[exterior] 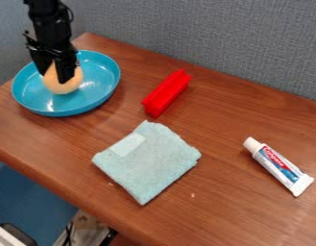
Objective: Put the yellow ball on the blue plate
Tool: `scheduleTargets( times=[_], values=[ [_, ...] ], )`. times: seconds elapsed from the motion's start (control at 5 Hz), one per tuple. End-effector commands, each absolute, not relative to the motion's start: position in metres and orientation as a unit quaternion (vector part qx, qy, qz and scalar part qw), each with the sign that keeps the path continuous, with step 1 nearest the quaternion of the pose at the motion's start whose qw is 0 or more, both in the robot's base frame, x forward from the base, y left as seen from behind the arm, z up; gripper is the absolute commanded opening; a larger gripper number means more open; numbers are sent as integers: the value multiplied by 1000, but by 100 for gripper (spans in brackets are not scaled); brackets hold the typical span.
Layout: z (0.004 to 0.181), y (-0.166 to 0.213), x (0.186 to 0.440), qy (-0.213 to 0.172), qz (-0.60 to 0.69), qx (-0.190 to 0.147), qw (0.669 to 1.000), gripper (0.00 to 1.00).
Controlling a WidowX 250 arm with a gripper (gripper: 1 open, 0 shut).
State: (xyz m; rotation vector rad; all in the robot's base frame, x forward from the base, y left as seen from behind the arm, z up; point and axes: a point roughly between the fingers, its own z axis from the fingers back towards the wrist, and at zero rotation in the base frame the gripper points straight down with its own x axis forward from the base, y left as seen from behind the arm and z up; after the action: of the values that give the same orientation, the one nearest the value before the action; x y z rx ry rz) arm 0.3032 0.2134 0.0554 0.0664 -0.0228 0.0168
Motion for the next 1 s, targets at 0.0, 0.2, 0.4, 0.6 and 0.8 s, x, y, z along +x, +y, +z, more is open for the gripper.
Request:
scheduleTargets(
  times=[0.0,0.2,0.4,0.6,0.8],
  values=[
    [70,220,309,-27,8,52,998,0],
    [69,220,310,-25,8,52,998,0],
    [68,220,310,-23,8,51,998,0],
    [68,220,311,-21,8,51,998,0],
    [67,220,311,-19,8,50,999,0]
  ],
)
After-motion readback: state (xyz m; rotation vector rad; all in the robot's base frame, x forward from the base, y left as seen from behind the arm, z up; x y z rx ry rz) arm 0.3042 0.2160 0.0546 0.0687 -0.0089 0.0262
